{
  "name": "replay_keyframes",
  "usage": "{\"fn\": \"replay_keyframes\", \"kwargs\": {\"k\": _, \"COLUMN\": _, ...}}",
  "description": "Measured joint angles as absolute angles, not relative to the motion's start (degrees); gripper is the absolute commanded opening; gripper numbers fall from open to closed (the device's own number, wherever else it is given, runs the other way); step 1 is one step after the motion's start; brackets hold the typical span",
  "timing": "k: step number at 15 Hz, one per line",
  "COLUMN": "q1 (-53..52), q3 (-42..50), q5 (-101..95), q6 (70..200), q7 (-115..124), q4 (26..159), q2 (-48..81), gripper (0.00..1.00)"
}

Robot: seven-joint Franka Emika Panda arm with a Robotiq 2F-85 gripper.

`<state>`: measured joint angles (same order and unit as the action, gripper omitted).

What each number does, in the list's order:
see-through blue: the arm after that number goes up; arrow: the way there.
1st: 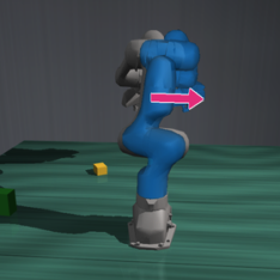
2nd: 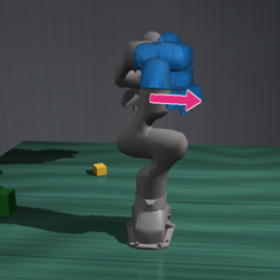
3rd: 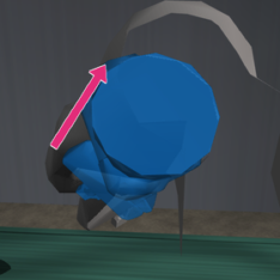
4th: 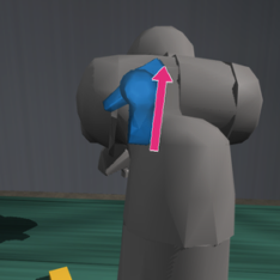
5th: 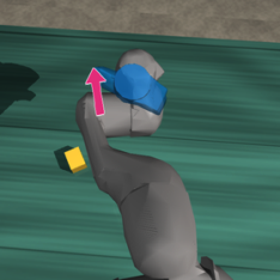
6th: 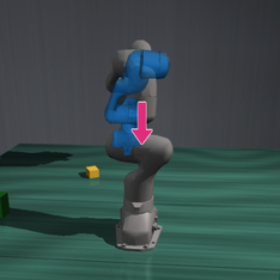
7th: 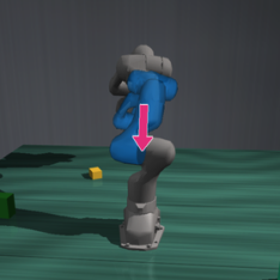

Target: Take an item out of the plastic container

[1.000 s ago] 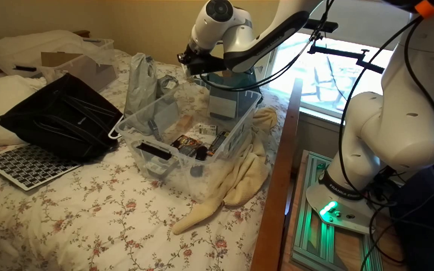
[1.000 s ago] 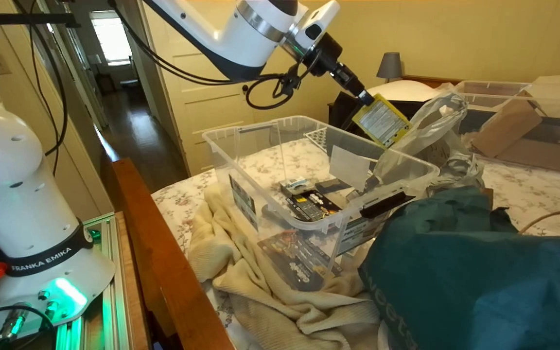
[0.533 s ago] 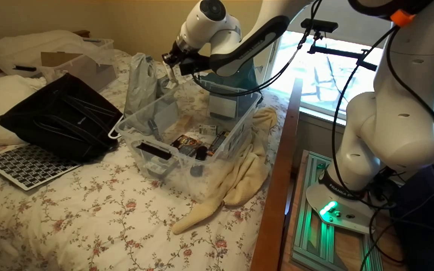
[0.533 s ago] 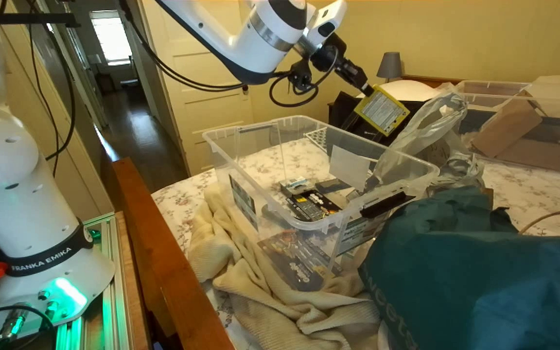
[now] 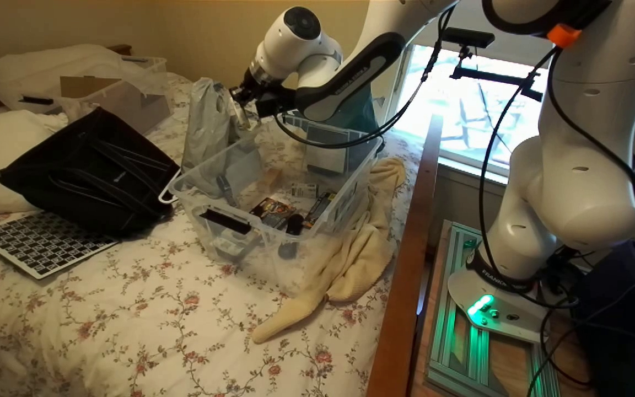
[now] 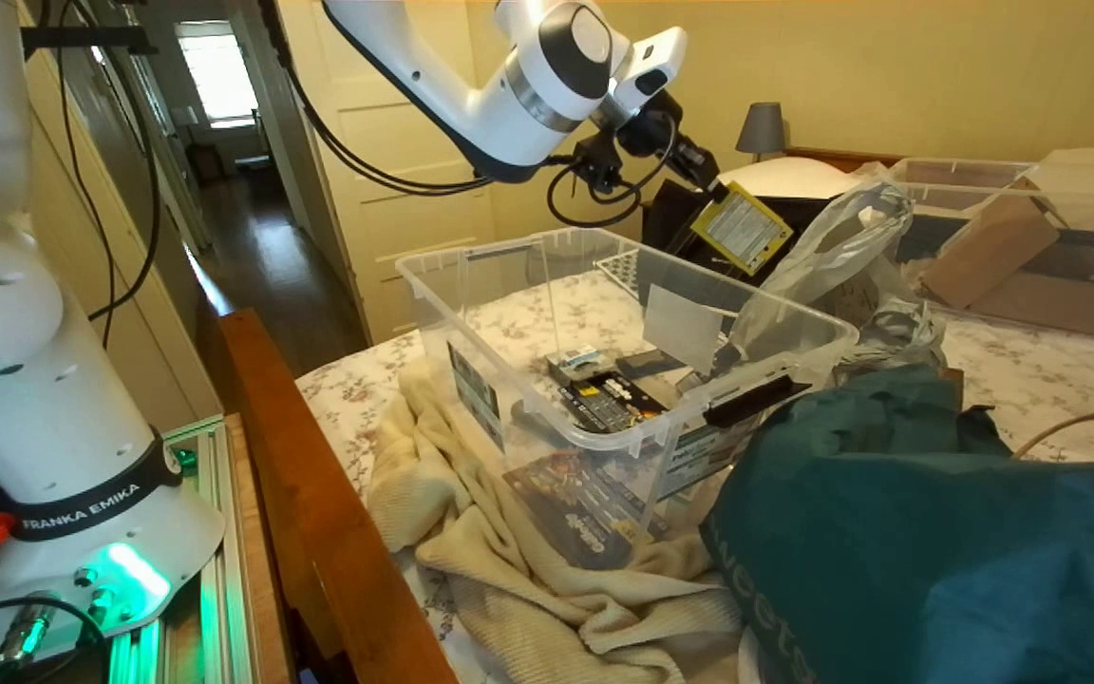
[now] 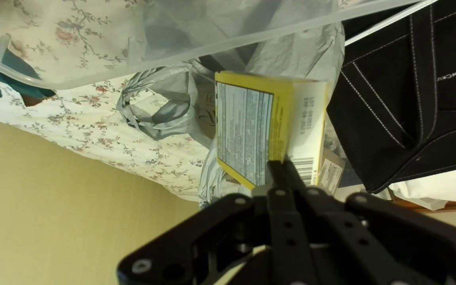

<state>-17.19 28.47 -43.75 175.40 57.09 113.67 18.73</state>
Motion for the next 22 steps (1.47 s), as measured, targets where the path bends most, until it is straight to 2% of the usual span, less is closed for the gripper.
{"fn": "replay_keyframes", "kwargs": {"k": 12, "q1": -16.8, "q3": 27.7, "q5": -43.8, "q6": 175.4, "q7": 56.3, "q4": 113.8, "q2": 18.7, "gripper": 0.0}}
{"fn": "replay_keyframes", "kwargs": {"k": 22, "q1": -6.6, "q3": 14.0, "q5": -37.8, "q6": 175.4, "q7": 43.9, "q4": 113.7, "q2": 18.7, "gripper": 0.0}}
